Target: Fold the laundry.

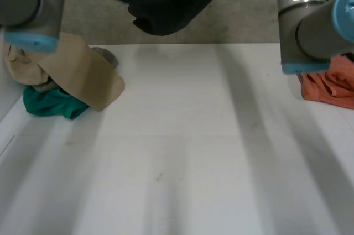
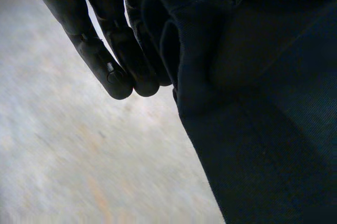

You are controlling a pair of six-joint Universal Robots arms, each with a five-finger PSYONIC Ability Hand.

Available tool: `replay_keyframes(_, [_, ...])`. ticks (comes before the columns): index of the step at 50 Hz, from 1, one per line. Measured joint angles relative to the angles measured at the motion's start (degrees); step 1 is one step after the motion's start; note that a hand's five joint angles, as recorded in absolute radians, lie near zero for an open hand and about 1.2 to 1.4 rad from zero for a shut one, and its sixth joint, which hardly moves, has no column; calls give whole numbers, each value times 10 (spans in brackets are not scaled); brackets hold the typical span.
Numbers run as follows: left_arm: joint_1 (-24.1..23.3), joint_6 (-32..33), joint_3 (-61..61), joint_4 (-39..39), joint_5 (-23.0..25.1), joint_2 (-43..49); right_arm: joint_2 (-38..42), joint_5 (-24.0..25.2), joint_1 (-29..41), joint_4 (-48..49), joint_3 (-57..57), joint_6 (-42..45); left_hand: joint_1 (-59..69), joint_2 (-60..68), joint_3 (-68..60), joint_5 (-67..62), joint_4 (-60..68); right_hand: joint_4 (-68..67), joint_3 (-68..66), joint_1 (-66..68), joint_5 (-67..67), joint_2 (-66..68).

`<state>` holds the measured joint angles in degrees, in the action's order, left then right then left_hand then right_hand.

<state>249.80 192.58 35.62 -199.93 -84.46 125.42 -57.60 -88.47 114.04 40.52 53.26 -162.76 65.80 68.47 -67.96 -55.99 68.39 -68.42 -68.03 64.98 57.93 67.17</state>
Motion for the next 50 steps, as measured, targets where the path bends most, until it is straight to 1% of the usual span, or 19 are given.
replay_keyframes(6, [6,5,108,-4,3,14,10,12,-7,-17,86,0,0,-2,1,0,-1,0,0,0,0,0])
replay_keyframes(14, [3,55,284,-15,-4,45,56,39,-22,-49,223,21,-7,-49,43,9,-47,0,0,0,0,0])
replay_keyframes(16, [0,73,321,-8,-6,46,62,46,-25,-66,249,31,-41,-81,72,42,-76,0,0,0,0,0])
replay_keyframes(17, [-2,80,334,-4,-7,45,63,49,-25,-75,259,35,-89,-115,109,81,-110,0,0,0,0,0])
replay_keyframes(19, [-6,99,368,11,-9,39,62,56,-27,-98,279,46,-129,-147,138,117,-143,0,0,0,0,0])
replay_keyframes(20, [-8,107,381,19,-11,33,59,61,-29,-113,289,53,-169,-183,177,157,-182,0,0,0,0,0])
replay_keyframes(21, [-9,113,391,26,-14,29,56,64,-29,-124,295,56,-169,-183,177,157,-182,0,0,0,0,0])
replay_keyframes(23, [-12,130,416,48,-21,12,45,72,-31,-157,311,66,-249,-263,257,242,-264,0,0,0,0,0])
replay_keyframes(25, [-14,140,431,62,-29,-1,36,78,-33,-178,319,72,-298,-320,314,299,-319,0,0,0,0,0])
replay_keyframes(28, [-18,155,450,85,-44,-23,20,87,-36,-209,332,79,-342,-364,358,347,-368,0,0,0,0,0])
replay_keyframes(32, [-25,167,467,99,-63,-44,3,98,-39,-237,345,84,-354,-380,372,365,-384,0,0,0,0,0])
replay_keyframes(37, [-35,172,475,95,-75,-47,-3,101,-39,-246,353,87,-354,-380,372,364,-384,0,0,0,0,0])
replay_keyframes(41, [-42,178,482,89,-76,-44,-3,98,-40,-247,355,91,-333,-359,358,335,-360,0,0,0,0,0])
replay_keyframes(44, [-48,183,489,86,-74,-44,-3,94,-42,-247,355,95,-253,-294,289,268,-291,0,0,0,0,0])
replay_keyframes(45, [-50,185,493,85,-71,-45,-3,94,-43,-247,355,97,-184,-233,228,208,-230,0,0,0,0,0])
replay_keyframes(46, [-51,186,494,85,-70,-46,-3,93,-43,-247,355,98,-184,-233,228,208,-230,0,0,0,0,0])
replay_keyframes(47, [-54,189,499,85,-64,-47,-4,92,-44,-247,355,101,-50,-104,101,83,-103,0,0,0,0,0])
replay_keyframes(48, [-55,193,503,86,-58,-49,-5,92,-45,-248,355,104,2,-21,19,5,-20,0,0,0,0,0])
replay_keyframes(50, [-56,202,509,94,-48,-53,-9,92,-47,-253,357,111,2,-2,0,0,-2,0,0,0,0,0])
